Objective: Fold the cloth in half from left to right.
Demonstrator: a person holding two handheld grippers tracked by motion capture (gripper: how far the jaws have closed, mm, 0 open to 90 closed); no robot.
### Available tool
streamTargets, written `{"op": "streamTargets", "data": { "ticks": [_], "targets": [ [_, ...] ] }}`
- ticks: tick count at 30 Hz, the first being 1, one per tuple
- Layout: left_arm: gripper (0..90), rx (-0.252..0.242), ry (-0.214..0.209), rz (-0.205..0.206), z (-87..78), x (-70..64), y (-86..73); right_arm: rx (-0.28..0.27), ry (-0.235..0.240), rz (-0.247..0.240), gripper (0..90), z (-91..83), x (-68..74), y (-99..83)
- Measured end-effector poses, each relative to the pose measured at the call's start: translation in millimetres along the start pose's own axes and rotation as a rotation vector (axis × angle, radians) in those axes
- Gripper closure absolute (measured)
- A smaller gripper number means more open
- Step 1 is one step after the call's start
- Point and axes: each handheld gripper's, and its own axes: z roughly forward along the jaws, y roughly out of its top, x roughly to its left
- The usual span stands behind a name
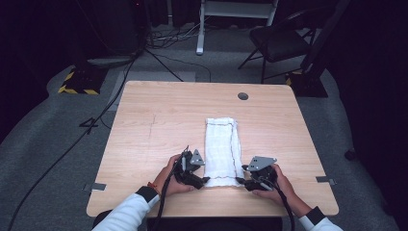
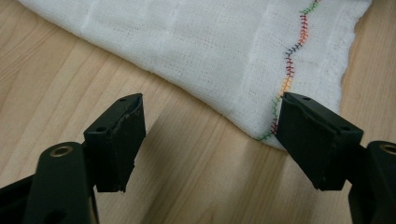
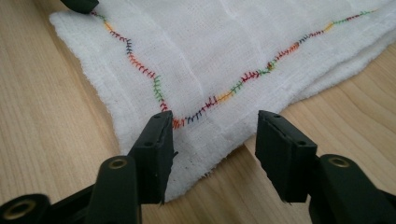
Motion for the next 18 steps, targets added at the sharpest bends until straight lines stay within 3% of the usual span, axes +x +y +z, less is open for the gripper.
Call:
{"op": "streamTargets", "data": {
  "ticks": [5,10,15,16,18],
  "targets": [
    [23.3,-0.003,0.019,0.039,-4.3,0.3,2.1,-0.028,-0.016,-0.01,46.2,-7.0,-3.9,0.7],
    [23.6,-0.061,0.032,0.009,-13.6,7.8,6.0,-0.078,-0.04,0.017,45.6,-17.5,-17.4,3.2],
    [23.7,-0.076,0.074,0.004,-15.6,22.7,15.7,-0.111,-0.071,0.04,43.6,-22.5,-38.6,11.3],
    [23.7,-0.081,0.077,-0.002,-15.2,26.6,18.1,-0.113,-0.084,0.052,43.6,-21.1,-48.1,16.2],
    [23.7,-0.091,0.097,-0.003,-13.8,34.1,23.6,-0.113,-0.086,0.056,43.6,-20.3,-51.7,18.7]
  ]
}}
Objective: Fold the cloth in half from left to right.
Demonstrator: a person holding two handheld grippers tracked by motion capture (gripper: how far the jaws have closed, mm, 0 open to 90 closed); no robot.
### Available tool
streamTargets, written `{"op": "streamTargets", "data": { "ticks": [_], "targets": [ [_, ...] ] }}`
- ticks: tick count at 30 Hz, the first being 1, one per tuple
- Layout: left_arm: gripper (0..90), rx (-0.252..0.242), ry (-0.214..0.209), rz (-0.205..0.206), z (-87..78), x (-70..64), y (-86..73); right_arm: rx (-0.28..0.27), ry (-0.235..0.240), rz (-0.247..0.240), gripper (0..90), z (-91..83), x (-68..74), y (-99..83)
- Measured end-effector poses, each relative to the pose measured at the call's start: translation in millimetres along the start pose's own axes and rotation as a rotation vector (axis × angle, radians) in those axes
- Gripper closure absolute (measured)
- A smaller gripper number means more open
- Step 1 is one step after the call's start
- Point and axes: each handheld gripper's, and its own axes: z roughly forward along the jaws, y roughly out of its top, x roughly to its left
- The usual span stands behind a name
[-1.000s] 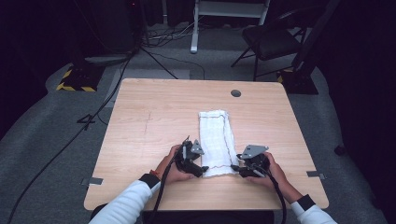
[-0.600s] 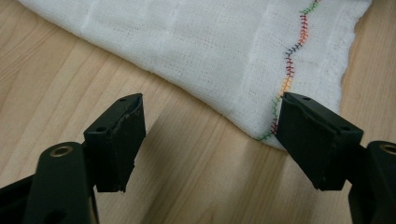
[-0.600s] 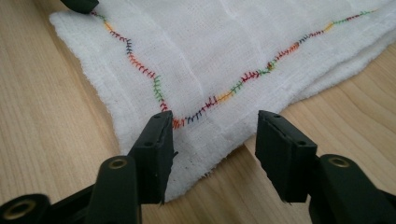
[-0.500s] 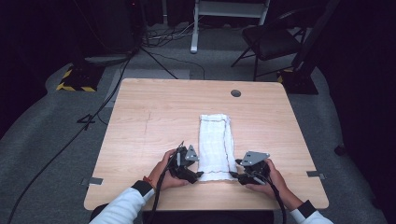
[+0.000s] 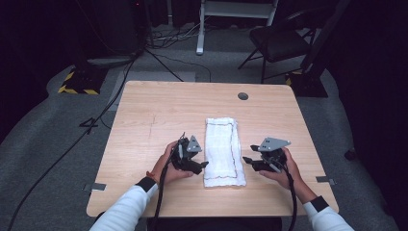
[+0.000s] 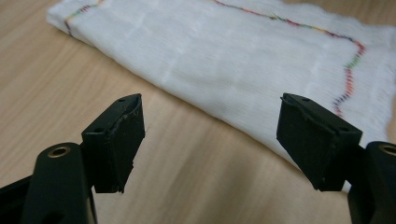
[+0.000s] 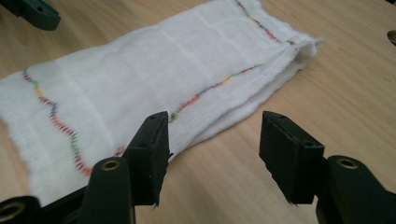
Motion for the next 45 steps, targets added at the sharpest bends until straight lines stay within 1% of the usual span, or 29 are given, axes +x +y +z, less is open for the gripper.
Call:
{"op": "streamTargets", "data": {
  "ticks": [1,3,4,5,7,8,9,11,13,15,16,18,19,21,23,24,25,27,28,30,32,34,36,37,39,41,43,44,45],
  "targets": [
    [23.7,0.001,0.007,-0.001,1.5,4.7,3.3,-0.005,-0.01,0.004,43.8,2.4,-6.1,4.2],
    [23.6,-0.002,0.023,-0.016,7.1,15.5,10.9,-0.005,-0.017,0.021,44.2,7.8,-16.0,11.7],
    [23.0,-0.006,0.031,-0.026,9.2,19.0,13.3,0.0,-0.033,0.016,44.7,12.1,-21.6,16.9],
    [23.0,-0.003,0.027,-0.043,13.5,25.2,17.7,0.0,-0.041,0.019,45.3,14.6,-24.7,20.0],
    [22.8,-0.005,0.033,-0.055,20.3,33.1,23.8,-0.01,-0.037,0.049,45.5,22.1,-34.2,28.2],
    [22.8,-0.007,0.03,-0.075,24.4,37.9,27.5,-0.009,-0.04,0.056,45.6,26.4,-38.4,32.5],
    [23.0,-0.01,0.033,-0.088,29.3,43.7,32.4,-0.005,-0.048,0.057,46.1,31.1,-42.0,36.7],
    [23.4,-0.012,0.052,-0.099,36.6,51.3,39.2,0.005,-0.066,0.052,46.6,41.2,-50.2,45.0],
    [23.9,-0.013,0.056,-0.123,46.6,60.2,46.3,0.014,-0.073,0.07,47.4,49.4,-57.5,50.2],
    [24.0,0.001,0.082,-0.129,56.8,68.4,52.4,0.024,-0.08,0.083,47.5,58.7,-65.3,55.7],
    [24.0,0.006,0.087,-0.136,62.0,72.1,54.7,0.024,-0.086,0.097,47.7,63.4,-68.7,57.9],
    [24.0,0.02,0.1,-0.164,70.8,79.3,58.2,0.023,-0.077,0.123,47.7,72.5,-74.3,61.6],
    [24.0,0.015,0.105,-0.175,74.3,82.5,59.0,0.027,-0.076,0.127,47.7,76.9,-76.0,62.9],
    [24.1,0.02,0.102,-0.202,80.6,89.1,59.9,0.041,-0.078,0.141,47.6,86.3,-78.9,64.0],
    [24.1,0.029,0.109,-0.223,87.7,94.0,59.0,0.055,-0.071,0.156,47.5,95.4,-81.1,63.7],
    [24.0,0.039,0.103,-0.235,91.7,95.9,58.2,0.061,-0.07,0.159,47.2,99.5,-81.7,63.2],
    [23.8,0.056,0.107,-0.235,95.1,97.4,57.6,0.069,-0.065,0.165,46.6,103.2,-82.0,62.7],
    [22.4,0.061,0.106,-0.24,100.5,99.5,56.6,0.089,-0.067,0.172,45.9,110.5,-83.9,60.8],
    [22.2,0.065,0.103,-0.25,102.0,100.4,56.7,0.098,-0.068,0.18,45.5,113.7,-85.6,59.8],
    [21.1,0.067,0.099,-0.26,104.0,101.5,57.3,0.112,-0.074,0.203,45.0,118.7,-89.1,58.0],
    [20.2,0.076,0.094,-0.257,107.0,101.7,57.1,0.118,-0.065,0.23,44.6,123.2,-92.5,56.4],
    [18.8,0.07,0.087,-0.269,108.2,103.2,55.7,0.133,-0.07,0.233,44.4,126.8,-93.0,55.9],
    [18.1,0.059,0.083,-0.262,108.7,103.9,54.5,0.146,-0.064,0.228,45.4,131.2,-92.3,54.9],
    [17.9,0.055,0.083,-0.254,108.9,104.0,53.7,0.145,-0.06,0.239,46.8,132.2,-91.5,54.7],
    [17.7,0.046,0.08,-0.248,108.8,104.1,52.4,0.146,-0.045,0.241,49.9,132.4,-92.3,54.6],
    [18.0,0.033,0.075,-0.238,108.8,104.4,50.9,0.143,-0.028,0.255,53.7,132.2,-93.0,53.7],
    [22.4,0.024,0.066,-0.232,108.4,103.4,50.8,0.137,-0.013,0.262,58.4,132.1,-93.0,53.2],
    [24.8,0.028,0.051,-0.232,107.4,102.7,51.6,0.135,-0.005,0.263,60.7,132.0,-93.0,53.1],
    [29.9,0.028,0.037,-0.226,106.4,101.7,52.3,0.129,0.006,0.264,64.8,132.0,-92.7,52.9]
  ]
}}
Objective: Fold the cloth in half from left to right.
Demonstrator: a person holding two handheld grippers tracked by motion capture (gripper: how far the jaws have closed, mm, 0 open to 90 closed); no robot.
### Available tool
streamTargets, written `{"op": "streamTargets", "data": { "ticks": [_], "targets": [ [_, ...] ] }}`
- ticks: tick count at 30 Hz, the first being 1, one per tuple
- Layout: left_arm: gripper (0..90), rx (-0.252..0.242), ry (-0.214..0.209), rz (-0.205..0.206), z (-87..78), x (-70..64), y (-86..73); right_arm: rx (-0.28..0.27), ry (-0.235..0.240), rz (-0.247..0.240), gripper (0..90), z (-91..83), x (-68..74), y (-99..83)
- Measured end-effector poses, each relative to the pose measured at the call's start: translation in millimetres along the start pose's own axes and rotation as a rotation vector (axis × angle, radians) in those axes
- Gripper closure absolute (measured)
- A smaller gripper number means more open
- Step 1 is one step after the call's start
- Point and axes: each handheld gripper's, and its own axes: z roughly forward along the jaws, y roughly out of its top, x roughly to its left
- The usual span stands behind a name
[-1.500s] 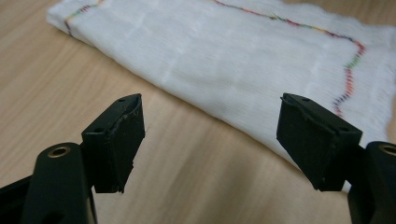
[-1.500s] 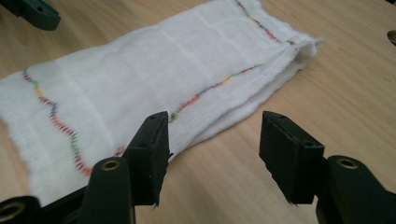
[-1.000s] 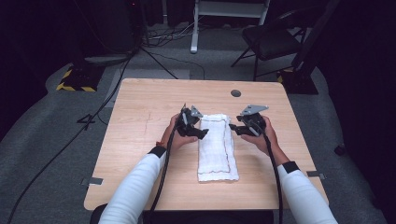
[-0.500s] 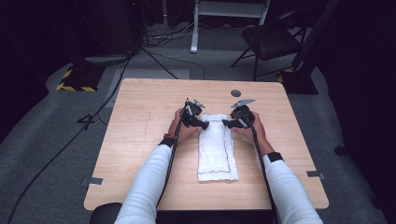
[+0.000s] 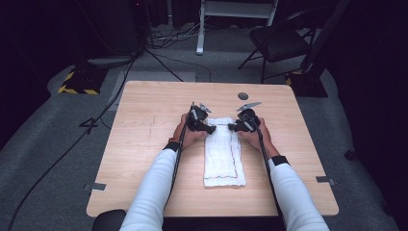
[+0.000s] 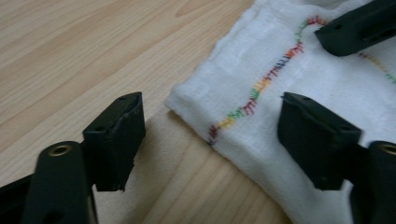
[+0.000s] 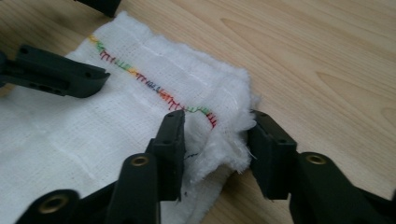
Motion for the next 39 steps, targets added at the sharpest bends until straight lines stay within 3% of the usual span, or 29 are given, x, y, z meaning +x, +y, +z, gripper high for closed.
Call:
{"op": "streamTargets", "data": {
  "ticks": [6,10,17,22,39],
  "targets": [
    [65.7,0.0,-0.08,0.009,-1.9,-0.9,1.3,-0.017,0.036,0.005,78.6,-0.5,2.2,-2.7],
    [74.2,-0.007,-0.1,0.009,-0.5,1.2,2.0,-0.012,0.023,-0.018,81.4,-0.8,4.7,-1.8],
    [78.3,0.006,-0.077,0.044,-0.8,1.9,6.4,-0.023,-0.001,-0.046,83.3,-0.2,5.9,0.9],
    [82.0,0.016,-0.047,0.076,-1.7,1.7,11.8,-0.064,-0.013,-0.051,83.7,-5.4,8.1,4.3],
    [83.4,-0.045,0.033,0.102,-21.0,0.1,33.8,-0.143,-0.067,-0.091,83.9,-23.7,11.5,19.4]
  ]
}}
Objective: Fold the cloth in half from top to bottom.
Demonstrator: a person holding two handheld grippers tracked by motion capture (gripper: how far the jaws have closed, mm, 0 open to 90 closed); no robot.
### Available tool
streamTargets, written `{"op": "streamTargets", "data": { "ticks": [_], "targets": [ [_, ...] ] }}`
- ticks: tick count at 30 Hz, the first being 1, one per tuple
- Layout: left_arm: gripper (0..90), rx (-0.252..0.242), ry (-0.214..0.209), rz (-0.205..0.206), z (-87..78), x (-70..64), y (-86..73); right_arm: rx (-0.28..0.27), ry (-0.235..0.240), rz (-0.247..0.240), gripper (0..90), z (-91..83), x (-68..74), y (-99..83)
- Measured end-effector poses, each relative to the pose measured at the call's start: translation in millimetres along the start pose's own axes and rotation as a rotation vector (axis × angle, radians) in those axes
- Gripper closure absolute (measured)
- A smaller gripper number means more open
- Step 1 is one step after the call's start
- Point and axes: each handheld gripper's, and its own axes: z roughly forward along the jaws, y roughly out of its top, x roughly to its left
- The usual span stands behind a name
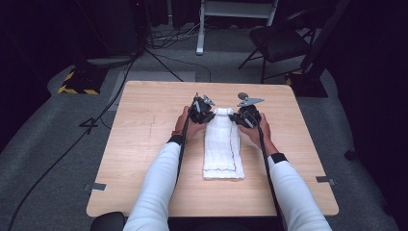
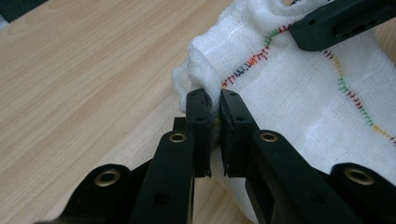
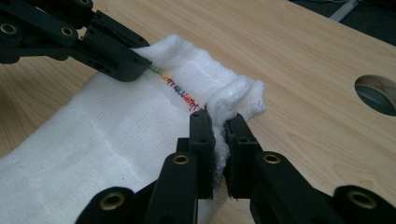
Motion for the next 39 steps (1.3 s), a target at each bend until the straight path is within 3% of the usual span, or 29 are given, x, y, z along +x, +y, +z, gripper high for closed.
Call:
{"op": "streamTargets", "data": {
  "ticks": [6,12,18,34,39],
  "targets": [
    [83.2,-0.024,-0.009,0.008,-4.0,-2.1,6.9,-0.027,-0.005,0.008,84.0,-7.3,-4.5,2.2],
    [83.1,-0.069,-0.038,-0.007,-15.4,-4.0,4.2,-0.057,0.011,0.022,84.0,-18.8,-3.5,2.5],
    [83.2,-0.101,-0.051,0.033,-31.0,-11.2,2.5,-0.083,0.025,-0.014,84.0,-33.5,3.3,3.1],
    [83.2,-0.178,-0.105,0.091,-59.3,-22.9,-12.7,-0.129,0.094,-0.078,83.9,-61.5,22.7,-2.9],
    [82.8,-0.202,-0.138,0.121,-67.1,-29.9,-17.0,-0.136,0.112,-0.12,83.8,-72.2,26.4,-6.7]
  ]
}}
